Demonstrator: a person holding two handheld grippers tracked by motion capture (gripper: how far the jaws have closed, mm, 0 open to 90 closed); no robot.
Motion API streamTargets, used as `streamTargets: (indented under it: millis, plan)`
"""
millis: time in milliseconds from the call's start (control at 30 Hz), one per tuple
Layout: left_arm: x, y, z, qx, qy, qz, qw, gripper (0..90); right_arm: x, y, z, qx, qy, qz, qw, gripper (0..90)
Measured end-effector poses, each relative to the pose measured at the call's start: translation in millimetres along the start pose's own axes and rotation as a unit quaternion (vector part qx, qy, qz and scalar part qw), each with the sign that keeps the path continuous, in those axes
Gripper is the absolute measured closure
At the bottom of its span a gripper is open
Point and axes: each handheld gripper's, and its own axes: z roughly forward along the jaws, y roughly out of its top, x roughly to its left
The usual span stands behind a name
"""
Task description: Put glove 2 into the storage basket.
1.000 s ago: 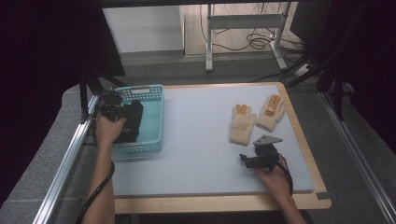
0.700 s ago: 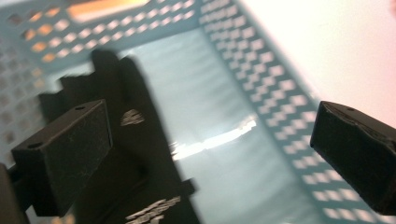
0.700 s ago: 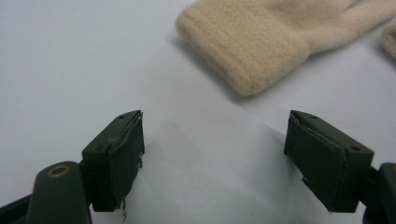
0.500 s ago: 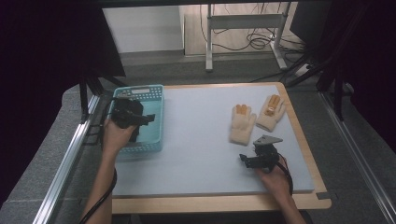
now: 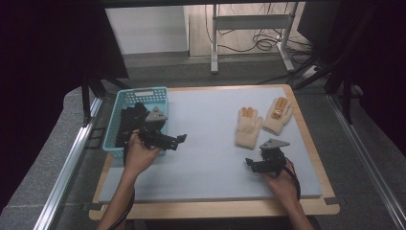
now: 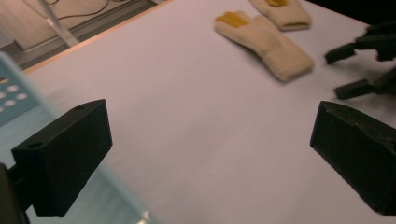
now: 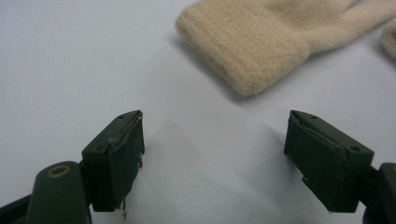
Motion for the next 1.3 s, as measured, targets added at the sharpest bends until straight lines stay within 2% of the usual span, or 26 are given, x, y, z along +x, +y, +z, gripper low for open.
streamTargets:
  millis: [67, 100, 200, 267, 333, 367, 400, 433, 500, 600, 633, 667, 800, 933, 967, 1067, 1300]
  plan:
    - [-13.3, -4.3, 4.6, -0.001, -0.009, 0.008, 0.9999, 0.0, 0.0, 0.0, 0.1, -0.001, 0.0, 0.0, 1.0, 19.4]
    - [-24.5, -10.3, 9.3, 0.003, -0.016, 0.021, 0.9997, 0.0, 0.0, 0.0, 0.1, 0.0, 0.0, 0.0, 1.0, 19.4]
    - [-39.5, -22.5, 17.7, 0.005, -0.031, 0.03, 0.9991, 0.0, -0.1, 0.0, 0.1, 0.0, 0.0, 0.0, 1.0, 19.4]
    - [-43.7, -27.2, 21.0, 0.007, -0.035, 0.032, 0.9989, 0.0, -0.1, 0.0, 0.1, -0.001, 0.0, 0.0, 1.0, 19.5]
    - [-55.2, -41.3, 30.9, 0.012, -0.046, 0.035, 0.9982, 0.0, 0.0, 0.0, 0.1, 0.0, 0.0, -0.001, 1.0, 19.4]
    - [-55.2, -41.3, 30.9, 0.012, -0.046, 0.035, 0.9982, 0.0, 0.0, 0.0, 0.1, 0.0, 0.0, -0.001, 1.0, 19.4]
    - [-61.3, -50.2, 36.4, 0.015, -0.052, 0.033, 0.998, 0.0, 0.0, 0.0, 0.1, 0.0, 0.0, -0.001, 1.0, 19.4]
    - [-61.3, -50.2, 36.4, 0.015, -0.052, 0.033, 0.998, 0.0, 0.0, 0.0, 0.1, 0.0, 0.0, -0.001, 1.0, 19.4]
    - [-67.5, -63.4, 44.4, 0.022, -0.061, 0.031, 0.9974, 0.0, 0.0, 0.0, 0.1, 0.0, 0.0, -0.001, 1.0, 19.3]
    - [-68.5, -71.7, 49.7, 0.029, -0.063, 0.026, 0.9972, 0.0, 0.1, -0.1, 0.1, 0.0, -0.001, -0.001, 1.0, 19.1]
    - [-67.4, -78.6, 54.8, 0.044, -0.061, 0.024, 0.9969, 0.0, 0.1, 0.0, 0.1, 0.0, -0.001, -0.001, 1.0, 19.0]
    - [-67.4, -78.6, 54.8, 0.044, -0.061, 0.024, 0.9969, 0.0, 0.2, 0.0, 0.1, 0.0, -0.002, -0.001, 1.0, 19.0]
    - [-64.7, -90.7, 62.5, 0.063, -0.05, 0.018, 0.9966, 0.0, 0.1, 0.0, 0.1, 0.0, -0.002, -0.001, 1.0, 18.6]
    - [-63.6, -101.5, 71.1, 0.094, -0.031, 0.018, 0.9949, 0.0, 0.2, 0.0, 0.2, 0.0, -0.004, -0.001, 1.0, 18.3]
    - [-61.5, -102.6, 71.5, 0.094, -0.033, 0.006, 0.995, 0.0, 0.1, -0.1, 0.3, 0.0, -0.004, -0.001, 1.0, 18.3]
    - [-61.5, -102.7, 71.8, 0.096, -0.031, 0.002, 0.9949, 0.0, 0.1, 0.0, 0.2, 0.0, -0.003, 0.0, 1.0, 18.3]
    - [-60.8, -103.2, 71.9, 0.095, -0.031, 0.004, 0.995, 0.0, -0.7, 0.1, 0.1, 0.001, 0.0, 0.003, 1.0, 18.6]
